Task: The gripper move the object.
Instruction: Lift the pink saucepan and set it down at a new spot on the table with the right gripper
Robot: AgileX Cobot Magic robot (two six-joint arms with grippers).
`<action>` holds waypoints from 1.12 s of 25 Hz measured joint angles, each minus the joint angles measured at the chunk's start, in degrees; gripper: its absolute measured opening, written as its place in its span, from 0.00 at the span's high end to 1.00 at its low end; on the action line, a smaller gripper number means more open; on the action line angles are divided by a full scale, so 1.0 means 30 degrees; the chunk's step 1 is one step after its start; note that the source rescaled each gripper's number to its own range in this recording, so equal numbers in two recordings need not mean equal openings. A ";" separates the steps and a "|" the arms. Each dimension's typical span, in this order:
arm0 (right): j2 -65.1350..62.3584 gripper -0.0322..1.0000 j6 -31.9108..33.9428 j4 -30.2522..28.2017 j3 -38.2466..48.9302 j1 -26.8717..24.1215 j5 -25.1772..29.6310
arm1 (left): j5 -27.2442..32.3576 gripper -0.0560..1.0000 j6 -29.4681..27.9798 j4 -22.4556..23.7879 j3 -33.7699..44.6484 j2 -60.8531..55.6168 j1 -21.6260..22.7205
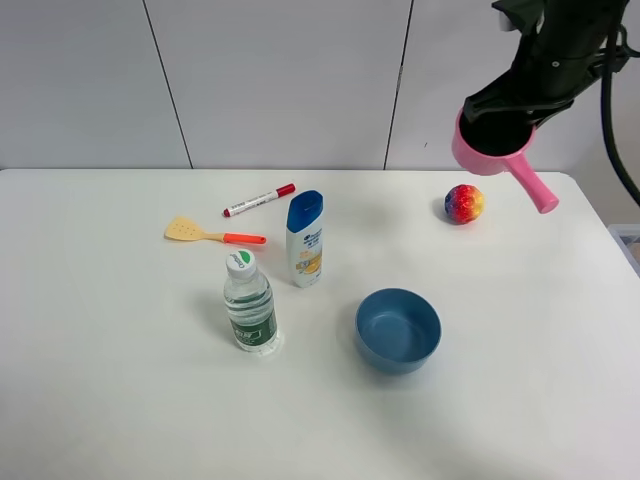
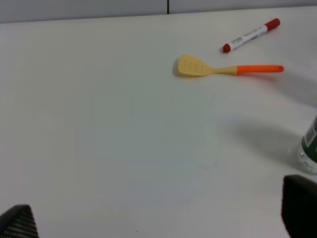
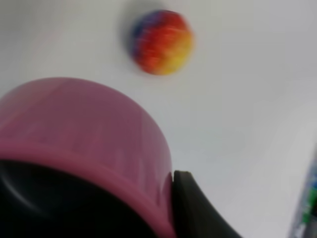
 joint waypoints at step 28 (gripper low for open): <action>0.5462 0.97 0.0931 0.0698 -0.0082 -0.8407 -0.6133 | 0.0000 0.00 0.0000 0.0000 0.0000 0.0000 0.0000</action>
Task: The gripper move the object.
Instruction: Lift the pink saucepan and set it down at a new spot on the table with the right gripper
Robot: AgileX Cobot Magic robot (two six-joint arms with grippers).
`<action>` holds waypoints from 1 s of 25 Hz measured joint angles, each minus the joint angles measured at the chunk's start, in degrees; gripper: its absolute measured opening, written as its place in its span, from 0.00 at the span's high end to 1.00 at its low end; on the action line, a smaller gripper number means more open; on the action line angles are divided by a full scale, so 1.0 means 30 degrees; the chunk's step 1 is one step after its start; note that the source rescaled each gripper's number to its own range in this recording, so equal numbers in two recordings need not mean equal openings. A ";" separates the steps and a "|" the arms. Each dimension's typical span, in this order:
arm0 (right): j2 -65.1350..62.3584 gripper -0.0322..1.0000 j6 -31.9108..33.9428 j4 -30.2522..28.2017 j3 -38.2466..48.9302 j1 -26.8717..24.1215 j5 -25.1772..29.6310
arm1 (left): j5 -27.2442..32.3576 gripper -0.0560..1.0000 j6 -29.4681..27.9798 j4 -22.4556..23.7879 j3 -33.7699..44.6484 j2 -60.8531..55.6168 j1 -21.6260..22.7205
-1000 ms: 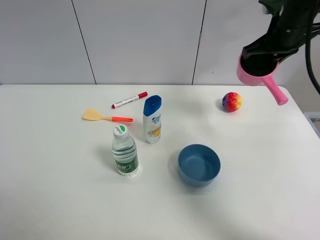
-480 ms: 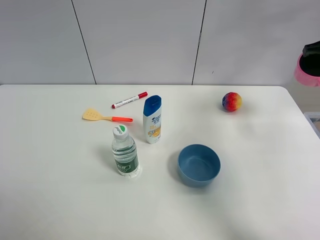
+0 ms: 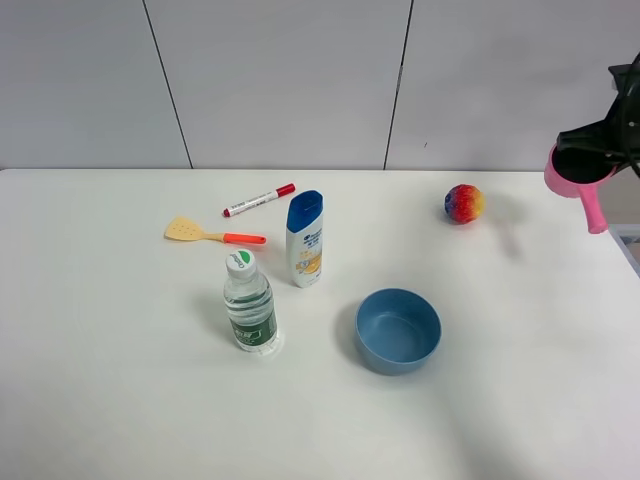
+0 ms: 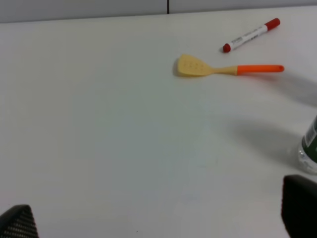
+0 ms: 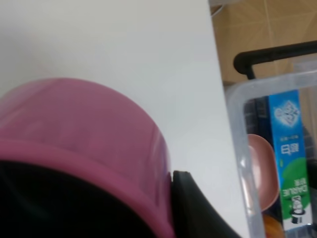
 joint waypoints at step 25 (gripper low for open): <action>0.4929 0.97 -0.0441 0.2016 -0.4253 -0.0007 0.1272 | 0.0000 0.00 0.0000 0.0000 0.0000 0.0000 0.0000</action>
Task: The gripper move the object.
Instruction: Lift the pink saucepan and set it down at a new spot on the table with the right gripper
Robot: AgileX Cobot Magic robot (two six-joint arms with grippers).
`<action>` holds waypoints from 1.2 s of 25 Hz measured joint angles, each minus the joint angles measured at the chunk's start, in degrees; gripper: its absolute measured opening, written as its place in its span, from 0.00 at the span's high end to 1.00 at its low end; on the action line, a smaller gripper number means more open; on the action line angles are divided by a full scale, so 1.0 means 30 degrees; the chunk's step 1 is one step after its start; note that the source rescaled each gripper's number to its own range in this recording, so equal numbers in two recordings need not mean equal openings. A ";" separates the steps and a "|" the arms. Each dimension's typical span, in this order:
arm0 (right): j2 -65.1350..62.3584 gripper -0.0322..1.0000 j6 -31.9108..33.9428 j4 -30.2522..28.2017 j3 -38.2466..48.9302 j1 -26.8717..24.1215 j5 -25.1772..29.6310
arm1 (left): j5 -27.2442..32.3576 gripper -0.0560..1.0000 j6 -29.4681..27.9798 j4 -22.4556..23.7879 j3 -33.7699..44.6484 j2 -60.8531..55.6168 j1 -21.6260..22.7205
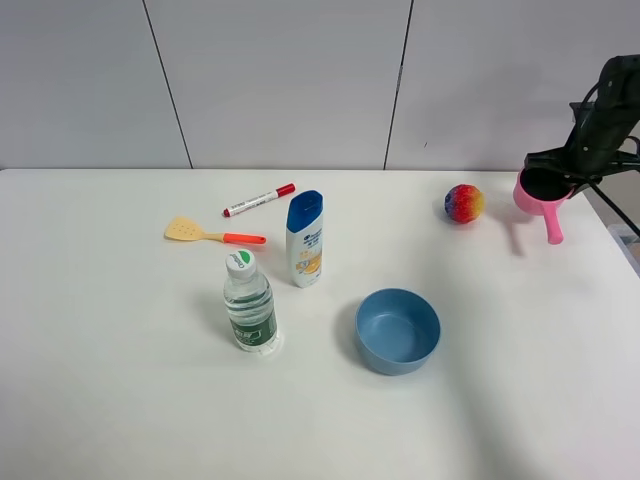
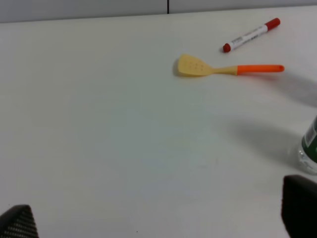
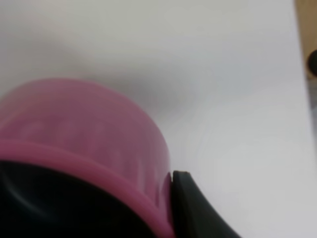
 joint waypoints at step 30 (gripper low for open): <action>0.0883 0.34 -0.0437 -0.0259 -0.0016 0.0000 0.0190 | 0.0000 0.00 0.0000 0.0000 0.0000 0.0000 0.0000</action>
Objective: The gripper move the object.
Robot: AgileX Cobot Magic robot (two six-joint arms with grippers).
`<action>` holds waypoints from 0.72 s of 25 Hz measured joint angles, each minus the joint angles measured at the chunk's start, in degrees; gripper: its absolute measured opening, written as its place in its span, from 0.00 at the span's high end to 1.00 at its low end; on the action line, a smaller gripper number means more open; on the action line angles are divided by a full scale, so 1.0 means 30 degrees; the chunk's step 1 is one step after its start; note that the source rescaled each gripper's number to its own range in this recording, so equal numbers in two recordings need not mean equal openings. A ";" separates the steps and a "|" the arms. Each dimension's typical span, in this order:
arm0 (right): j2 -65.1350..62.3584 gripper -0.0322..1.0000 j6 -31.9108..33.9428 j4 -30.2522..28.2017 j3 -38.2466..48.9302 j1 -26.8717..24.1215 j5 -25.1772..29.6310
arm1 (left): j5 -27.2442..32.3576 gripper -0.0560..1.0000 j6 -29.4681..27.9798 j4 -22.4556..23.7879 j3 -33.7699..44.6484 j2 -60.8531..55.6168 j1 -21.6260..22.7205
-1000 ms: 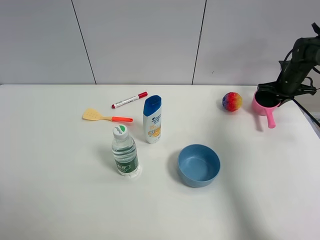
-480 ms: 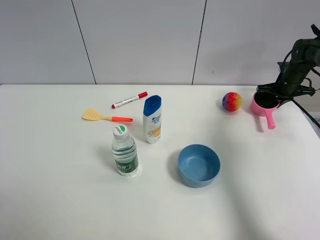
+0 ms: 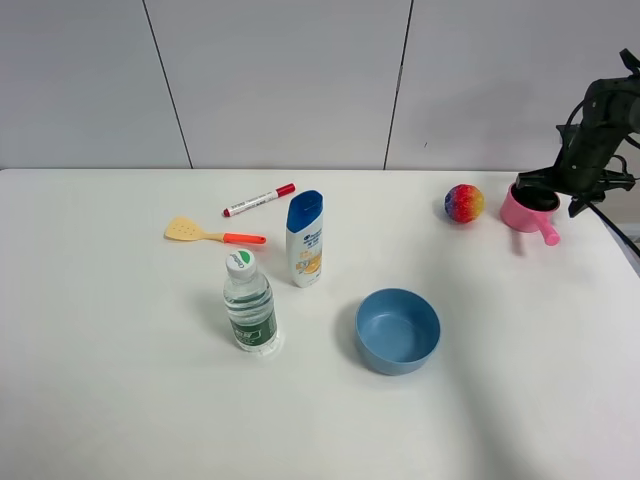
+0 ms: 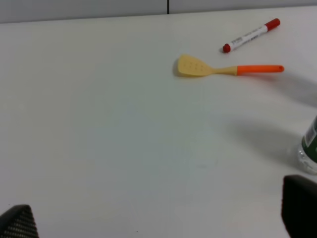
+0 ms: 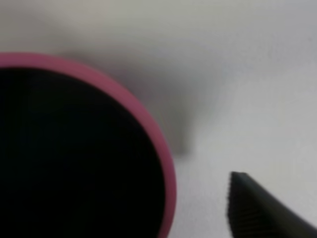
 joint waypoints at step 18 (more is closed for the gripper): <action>-0.3316 0.03 0.0972 -0.0058 -0.0018 0.0000 0.1841 | 0.0000 0.00 0.0000 0.0000 0.0000 0.0000 0.0000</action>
